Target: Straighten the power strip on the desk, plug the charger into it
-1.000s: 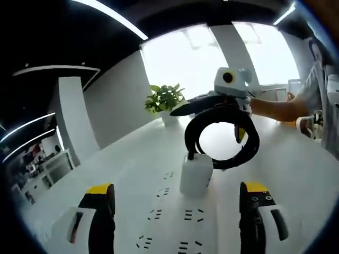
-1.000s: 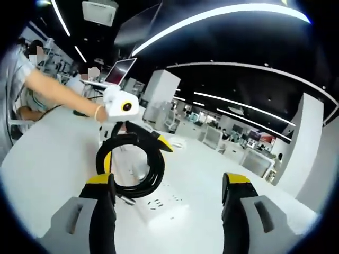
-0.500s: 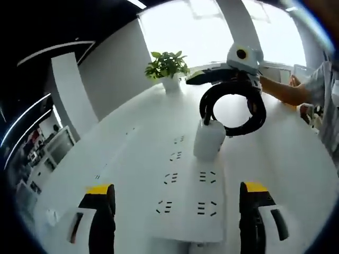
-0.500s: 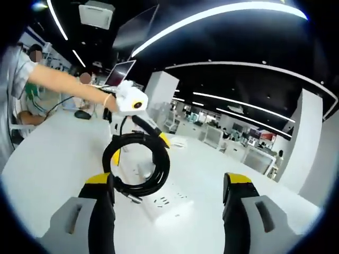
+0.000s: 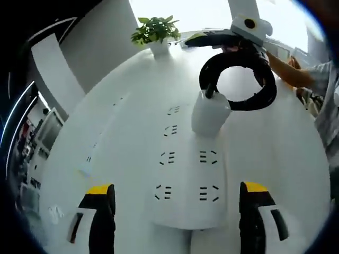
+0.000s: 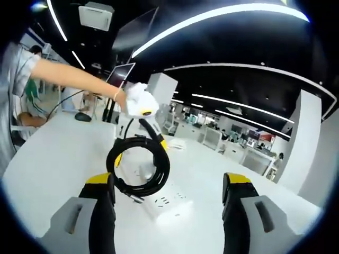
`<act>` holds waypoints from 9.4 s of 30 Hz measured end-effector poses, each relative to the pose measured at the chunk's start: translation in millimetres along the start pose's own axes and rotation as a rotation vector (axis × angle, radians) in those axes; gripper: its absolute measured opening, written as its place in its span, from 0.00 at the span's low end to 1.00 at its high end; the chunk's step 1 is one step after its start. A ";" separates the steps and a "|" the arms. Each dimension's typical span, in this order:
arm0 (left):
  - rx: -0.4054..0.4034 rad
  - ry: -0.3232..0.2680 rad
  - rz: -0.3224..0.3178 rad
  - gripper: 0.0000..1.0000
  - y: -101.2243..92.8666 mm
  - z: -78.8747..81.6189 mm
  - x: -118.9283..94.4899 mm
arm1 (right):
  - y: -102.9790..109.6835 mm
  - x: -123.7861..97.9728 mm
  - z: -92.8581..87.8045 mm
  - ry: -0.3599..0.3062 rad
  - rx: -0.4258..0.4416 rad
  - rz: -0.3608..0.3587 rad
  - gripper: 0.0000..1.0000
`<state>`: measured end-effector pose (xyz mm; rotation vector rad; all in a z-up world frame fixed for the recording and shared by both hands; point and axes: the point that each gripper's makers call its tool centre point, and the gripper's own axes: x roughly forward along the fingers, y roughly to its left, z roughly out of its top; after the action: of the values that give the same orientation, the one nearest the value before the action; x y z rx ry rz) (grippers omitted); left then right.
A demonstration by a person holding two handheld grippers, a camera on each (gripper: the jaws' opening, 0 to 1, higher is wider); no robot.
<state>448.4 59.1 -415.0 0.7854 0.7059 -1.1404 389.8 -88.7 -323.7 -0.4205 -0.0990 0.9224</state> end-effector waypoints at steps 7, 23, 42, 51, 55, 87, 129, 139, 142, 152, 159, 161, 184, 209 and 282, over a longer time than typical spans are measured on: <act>-0.019 0.137 -0.018 0.83 -0.2 -10.2 2.8 | -0.8 -4.1 -1.2 -0.001 0.003 -0.005 0.82; 0.031 0.270 -0.105 0.76 -7.4 -15.7 12.4 | 0.8 -6.5 -6.6 -0.003 0.022 0.005 0.81; 0.058 0.387 -0.144 0.64 -18.5 -20.5 8.4 | 4.3 12.9 -4.1 0.030 -0.019 0.076 0.78; 0.053 0.394 -0.143 0.63 -32.6 -21.3 9.5 | -10.9 33.6 -11.8 0.132 -0.070 0.173 0.75; 0.050 0.394 -0.149 0.64 -33.6 -21.4 9.9 | -3.8 46.1 -10.4 0.148 -0.103 0.231 0.75; 0.043 0.406 -0.153 0.64 -29.7 -23.7 9.4 | 38.3 88.7 -17.1 0.289 -0.253 0.560 0.51; 0.073 0.420 -0.178 0.63 -29.5 -24.8 11.8 | 48.9 86.7 -30.8 0.510 -0.203 0.598 0.22; 0.093 0.389 -0.204 0.64 -30.4 -22.9 13.8 | 50.7 87.6 -33.8 0.587 -0.234 0.577 0.21; 0.099 0.390 -0.209 0.64 -30.5 -22.6 14.0 | 49.5 88.9 -34.2 0.598 -0.211 0.577 0.21; 0.115 0.390 -0.221 0.64 -31.0 -21.3 14.3 | 49.1 89.4 -36.1 0.587 -0.242 0.563 0.21; 0.128 0.418 -0.224 0.64 -31.2 -19.9 15.5 | 42.7 91.3 -38.3 0.473 -0.046 0.619 0.22; 0.128 0.419 -0.226 0.64 -31.0 -20.0 15.5 | 42.2 90.3 -40.5 0.441 -0.088 0.563 0.22; 0.076 0.327 -0.216 0.69 -34.1 -17.7 16.5 | 46.6 88.2 -38.1 0.434 -0.182 0.557 0.24; -0.062 -0.025 -0.062 0.99 -31.9 0.0 -0.5 | 27.0 82.5 -21.2 0.220 -0.097 0.409 0.66; -0.294 -0.850 0.486 0.99 -57.1 15.1 -148.8 | -25.7 -67.8 21.8 -0.024 0.055 -0.107 1.00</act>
<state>355.2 109.6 -295.0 0.1511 -0.0451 -0.7854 362.4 -149.1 -287.2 -0.3499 -0.1164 0.8226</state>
